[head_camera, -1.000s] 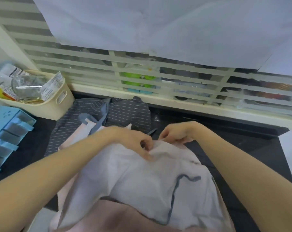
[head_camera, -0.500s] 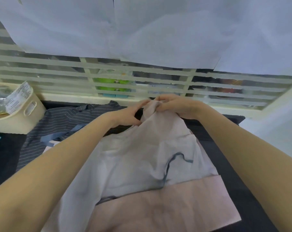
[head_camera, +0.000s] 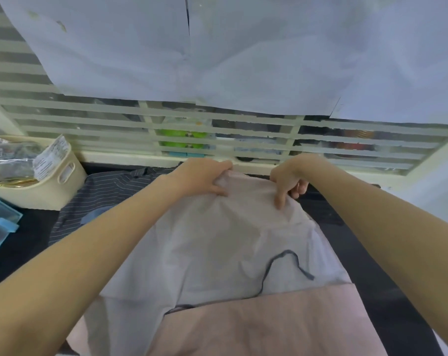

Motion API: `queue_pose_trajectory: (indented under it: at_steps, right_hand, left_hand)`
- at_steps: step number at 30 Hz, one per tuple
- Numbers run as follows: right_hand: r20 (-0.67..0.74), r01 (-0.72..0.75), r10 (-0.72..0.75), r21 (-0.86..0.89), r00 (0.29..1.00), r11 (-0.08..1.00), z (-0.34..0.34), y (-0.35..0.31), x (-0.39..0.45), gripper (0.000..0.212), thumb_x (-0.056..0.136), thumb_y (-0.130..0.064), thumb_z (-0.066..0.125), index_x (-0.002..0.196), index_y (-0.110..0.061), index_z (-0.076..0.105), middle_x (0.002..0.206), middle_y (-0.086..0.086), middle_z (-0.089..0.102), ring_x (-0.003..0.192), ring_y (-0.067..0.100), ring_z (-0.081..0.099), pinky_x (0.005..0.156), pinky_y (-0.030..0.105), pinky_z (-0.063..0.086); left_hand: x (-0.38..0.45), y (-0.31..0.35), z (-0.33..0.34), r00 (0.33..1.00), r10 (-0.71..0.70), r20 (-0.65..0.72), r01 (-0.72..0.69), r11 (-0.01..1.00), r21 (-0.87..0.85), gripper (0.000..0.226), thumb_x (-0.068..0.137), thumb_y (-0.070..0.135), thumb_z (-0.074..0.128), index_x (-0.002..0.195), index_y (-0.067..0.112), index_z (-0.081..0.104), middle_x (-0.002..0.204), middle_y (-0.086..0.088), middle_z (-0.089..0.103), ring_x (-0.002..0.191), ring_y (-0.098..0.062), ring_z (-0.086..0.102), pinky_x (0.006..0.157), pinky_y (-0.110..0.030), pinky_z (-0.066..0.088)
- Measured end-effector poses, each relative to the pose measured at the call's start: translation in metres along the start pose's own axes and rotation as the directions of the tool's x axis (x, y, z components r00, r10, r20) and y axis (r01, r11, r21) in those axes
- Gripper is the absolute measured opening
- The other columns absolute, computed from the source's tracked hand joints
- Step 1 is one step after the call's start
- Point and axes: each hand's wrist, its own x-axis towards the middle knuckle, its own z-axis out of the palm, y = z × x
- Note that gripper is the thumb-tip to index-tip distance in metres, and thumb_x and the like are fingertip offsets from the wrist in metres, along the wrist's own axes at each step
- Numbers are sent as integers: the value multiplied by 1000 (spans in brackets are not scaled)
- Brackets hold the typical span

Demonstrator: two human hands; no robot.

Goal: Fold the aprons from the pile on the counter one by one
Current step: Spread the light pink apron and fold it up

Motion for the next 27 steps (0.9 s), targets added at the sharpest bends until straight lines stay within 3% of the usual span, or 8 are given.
queue_pose_trajectory:
  at_steps: [2,5,10,14,17,19,24,27]
  right_hand:
    - [-245,-35,10,-98,970,995,2,1,-4,30,81,-23,70,102,-6,57,70,4,51,61,18,48,57,24,44]
    - [-499,-183,11,-298,867,937,9,4,-6,25,83,-25,67,101,-9,59,80,0,54,76,20,56,64,27,47]
    - [-261,-220,103,-471,960,854,10,5,-14,55,67,-39,80,113,-18,58,104,2,60,98,27,58,89,39,48]
    - [-417,-293,65,-512,906,807,16,15,-28,16,90,-9,55,105,-8,61,75,1,48,62,14,45,65,26,43]
    - [-639,-425,99,-381,763,821,27,28,-28,7,91,-7,52,87,-8,57,69,0,43,58,11,41,63,23,44]
    - [-674,-463,149,-314,724,829,36,39,-27,18,91,-6,54,73,-6,49,66,0,42,55,10,42,55,20,40]
    - [-604,-533,258,-333,754,778,65,73,-19,9,88,-4,55,92,-8,62,86,2,64,77,14,65,71,23,55]
    - [-453,-481,279,-427,847,766,95,80,-11,24,88,-6,50,105,-12,67,99,1,67,89,19,66,79,28,55]
  left_hand:
    - [-6,-6,-7,994,-39,104,55,987,-149,46,76,49,71,107,21,52,91,6,58,83,-17,53,70,-31,42]
    - [-11,-4,-13,985,-43,165,34,998,59,26,85,39,65,87,19,48,82,5,50,79,-17,49,66,-28,34]
    - [-11,-5,-10,993,-119,5,109,923,369,9,92,19,50,100,18,50,93,-2,58,90,-24,60,61,-31,37]
    - [-15,-15,-2,983,-175,-47,177,880,440,21,93,10,47,113,16,52,103,-3,59,96,-23,58,64,-30,37]
    - [-21,-9,6,958,-141,-250,243,862,446,19,88,6,55,107,11,54,103,-5,61,97,-26,58,67,-30,35]
    - [-26,-8,10,925,-120,-360,277,861,426,21,81,1,63,100,8,57,97,-9,63,92,-28,59,67,-32,40]
    - [-50,-5,15,956,-205,-208,284,819,499,35,90,8,53,124,12,42,121,-4,49,104,-20,53,70,-25,40]
    - [-69,21,39,984,-102,144,18,871,491,32,93,10,46,125,12,41,122,-5,47,106,-23,54,72,-29,44]
